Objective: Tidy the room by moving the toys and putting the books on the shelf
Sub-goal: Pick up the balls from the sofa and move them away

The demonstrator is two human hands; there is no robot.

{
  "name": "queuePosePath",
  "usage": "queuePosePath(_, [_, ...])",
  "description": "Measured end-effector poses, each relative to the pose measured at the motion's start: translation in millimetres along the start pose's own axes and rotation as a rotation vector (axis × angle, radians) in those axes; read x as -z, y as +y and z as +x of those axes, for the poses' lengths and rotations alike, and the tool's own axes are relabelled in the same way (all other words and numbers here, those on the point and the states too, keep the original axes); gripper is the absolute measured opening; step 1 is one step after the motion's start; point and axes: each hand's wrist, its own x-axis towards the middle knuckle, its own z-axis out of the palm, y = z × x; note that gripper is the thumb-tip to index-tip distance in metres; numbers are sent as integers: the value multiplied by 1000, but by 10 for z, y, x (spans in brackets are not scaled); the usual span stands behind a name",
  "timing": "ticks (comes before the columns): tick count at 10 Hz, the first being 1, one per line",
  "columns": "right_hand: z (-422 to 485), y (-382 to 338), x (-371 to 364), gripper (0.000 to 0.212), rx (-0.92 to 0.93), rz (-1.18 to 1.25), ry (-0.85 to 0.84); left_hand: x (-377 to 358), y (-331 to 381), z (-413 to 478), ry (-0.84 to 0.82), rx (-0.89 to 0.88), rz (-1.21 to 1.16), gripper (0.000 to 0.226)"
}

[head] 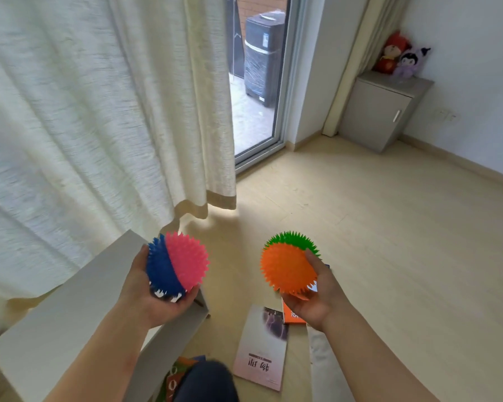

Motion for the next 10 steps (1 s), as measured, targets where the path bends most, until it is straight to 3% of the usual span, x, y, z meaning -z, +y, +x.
queuePosePath(4, [930,-1367,-63,26,136,77,125,-1963,181,1261,-104,113,239,48])
queuePosePath(6, [2244,-2741,-561,31,196,105,206,-3661,594,2677,-102,190,430,59])
queuePosePath(8, [2963,-4060,-1085,41,233,247,338,-5281,863,3265,-136,32,546,62])
queuePosePath(10, [3483,-5203,-1111,49,249,227,338,-6469,938,3819,-169,52,541,63])
